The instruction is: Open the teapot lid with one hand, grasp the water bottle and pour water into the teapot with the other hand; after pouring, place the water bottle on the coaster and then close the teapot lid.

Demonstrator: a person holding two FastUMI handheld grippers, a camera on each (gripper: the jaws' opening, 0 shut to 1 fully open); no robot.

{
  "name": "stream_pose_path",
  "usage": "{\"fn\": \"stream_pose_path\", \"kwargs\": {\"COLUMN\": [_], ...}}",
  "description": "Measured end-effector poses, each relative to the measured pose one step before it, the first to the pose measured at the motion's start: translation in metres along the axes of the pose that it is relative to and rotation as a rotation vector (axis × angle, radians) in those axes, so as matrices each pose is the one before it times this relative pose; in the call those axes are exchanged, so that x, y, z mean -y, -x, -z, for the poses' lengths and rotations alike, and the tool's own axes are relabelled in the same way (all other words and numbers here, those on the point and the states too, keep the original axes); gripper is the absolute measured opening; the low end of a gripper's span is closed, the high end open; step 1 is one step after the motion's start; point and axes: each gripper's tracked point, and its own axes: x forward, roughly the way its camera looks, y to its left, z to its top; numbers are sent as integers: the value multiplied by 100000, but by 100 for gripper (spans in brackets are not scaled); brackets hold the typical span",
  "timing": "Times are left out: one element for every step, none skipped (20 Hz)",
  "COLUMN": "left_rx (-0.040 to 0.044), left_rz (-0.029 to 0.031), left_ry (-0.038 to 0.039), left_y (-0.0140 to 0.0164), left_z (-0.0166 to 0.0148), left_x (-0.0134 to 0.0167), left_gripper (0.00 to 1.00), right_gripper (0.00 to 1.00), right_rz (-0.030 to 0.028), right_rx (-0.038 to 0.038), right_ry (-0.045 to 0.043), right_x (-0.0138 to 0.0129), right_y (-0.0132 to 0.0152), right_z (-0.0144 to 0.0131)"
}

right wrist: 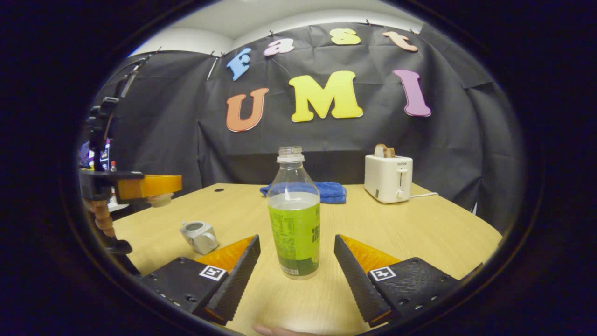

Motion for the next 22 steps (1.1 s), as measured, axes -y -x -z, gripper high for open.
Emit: {"fn": "stream_pose_path", "kwargs": {"left_rx": [831,456,692,1080,250,-62,26,218,271,-222,-308,-488,-47,269,424,75,-149,166,93,123,-80,-171], "left_rz": [133,56,-122,-60,-79,103,175,210,63,-232,18,404,162,-16,318,176,333,77,55,116,481,350], "left_ry": [462,-221,-931,-1164,-179,230,738,784,546,415,501,-3,-691,-700,-233,88,-27,-399,-524,-305,-168,31], "left_y": [962,780,745,663,661,587,484,472,374,398,270,112,6,174,101,117,65,53,118,21,-18,-15], "left_z": [-364,-380,-398,-440,-257,-8,-65,-94,-23,77,282,192,-10,-124,-74,19,24,18,-11,-16,78,136], "left_x": [85,96,-2,6,-129,-91,-23,-131,-165,-216,-303,-59,-142,-275,-223,-180,-161,-332,-297,-232,-62,-175], "left_gripper": [5,5,5,5,5,5,5,5,5,5,5,5,5,5,5,5,5,5,5,5,5,5], "right_gripper": [96,94,93,94,94,94,95,95,94,84,75,74,73,73,73,72,72,72,72,72,73,73], "right_rz": [-456,685,529,763,1526,716,98,1081,1338,1117,187,-66,-447,-666,-230,-43,246,667,740,-624,-65,425], "right_rx": [-676,-1341,256,600,-740,-484,368,110,1061,672,356,255,102,160,153,90,-74,-581,-1801,-1456,-1547,-1487], "right_ry": [80,1114,1392,1328,971,-149,-135,425,401,505,921,1517,1785,1947,2523,3582,4829,5402,5457,5391,5686,5797], "right_x": [-335,-155,-125,-159,94,14,-190,178,395,200,-184,-287,-394,-481,-366,-337,-335,-200,-20,-294,-408,-120], "right_y": [-747,-695,-558,-524,-545,-521,-242,-116,-54,7,268,193,296,474,331,317,229,133,-58,-117,-175,-139], "right_z": [56,369,-248,-188,-39,60,-59,-240,-244,-342,-4,-355,-153,-462,-436,-591,-535,-511,-112,-242,-191,-159]}}
